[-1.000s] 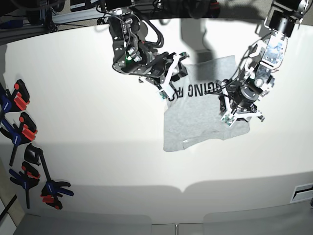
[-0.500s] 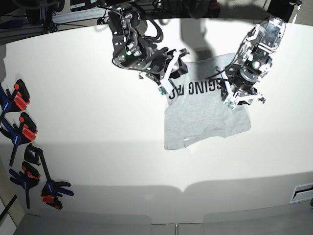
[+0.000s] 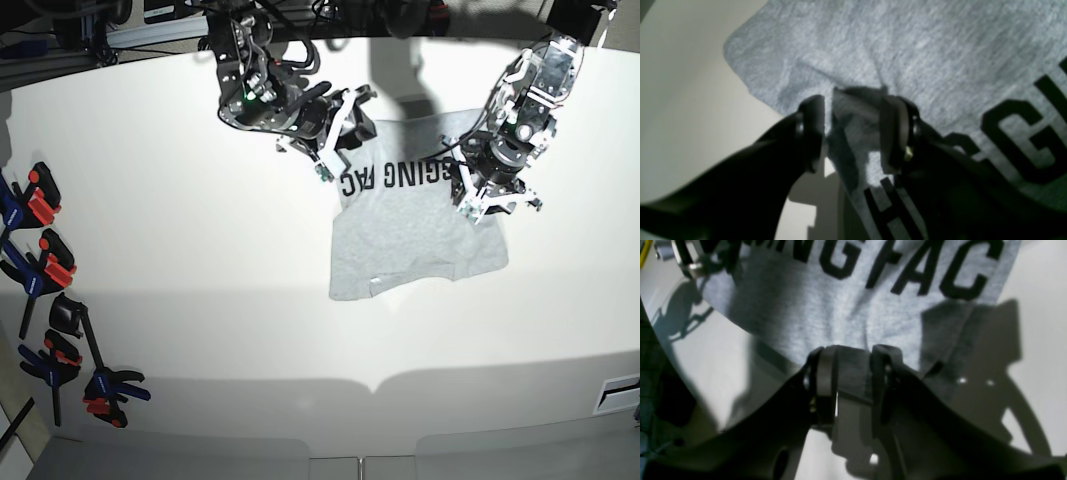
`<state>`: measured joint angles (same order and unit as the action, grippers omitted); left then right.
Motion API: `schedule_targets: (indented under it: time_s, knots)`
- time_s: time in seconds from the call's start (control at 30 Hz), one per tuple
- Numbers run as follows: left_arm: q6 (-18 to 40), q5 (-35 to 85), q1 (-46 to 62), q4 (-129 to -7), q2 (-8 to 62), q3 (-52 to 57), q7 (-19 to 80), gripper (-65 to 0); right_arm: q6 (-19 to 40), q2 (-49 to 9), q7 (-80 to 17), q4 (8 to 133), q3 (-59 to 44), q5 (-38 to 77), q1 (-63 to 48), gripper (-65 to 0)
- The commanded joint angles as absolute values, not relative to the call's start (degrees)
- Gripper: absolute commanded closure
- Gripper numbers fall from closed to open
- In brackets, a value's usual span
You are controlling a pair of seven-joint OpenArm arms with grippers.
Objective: Fold the T-shirt properly
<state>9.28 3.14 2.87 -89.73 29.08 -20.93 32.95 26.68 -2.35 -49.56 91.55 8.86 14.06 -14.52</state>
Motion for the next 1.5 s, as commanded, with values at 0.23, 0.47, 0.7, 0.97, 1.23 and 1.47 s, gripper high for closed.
schedule_targets:
  time_s: [0.23,0.47,0.7,0.97,1.23,1.47]
  knots:
    - [9.5,3.0,2.1,-90.3,29.6,-20.7,33.5,-25.6,24.6,-3.2,-52.6,108.8,8.4,9.4,-15.2,-17.3]
    - [9.5,3.0,-2.4,-90.3,29.6,-20.7,36.3,-25.6,24.6,-3.2,-55.8,122.6,8.4,8.9,-15.2,-17.3]
    - [9.2,3.4,-7.8,-90.7,29.6,-20.7,42.3,-25.6,24.6,-3.2,-58.3,126.4,5.5,6.1,-15.3,-17.3]
    - [-5.0,15.1,-11.0,-100.6,31.1,-18.2,52.3,-25.6,24.6,-3.7,-59.3,126.4,-3.4,7.0,-15.9,-17.3]
    - [-4.5,15.3,0.6,-111.5,36.5,-6.9,53.2,-25.6,24.6,-12.9,-67.2,127.2,-12.6,12.7,-26.9,-17.3]
    - [-4.5,15.1,20.9,-119.9,42.2,2.8,54.4,-25.6,24.6,-17.1,-70.6,133.9,-22.2,16.0,-41.9,-17.3]
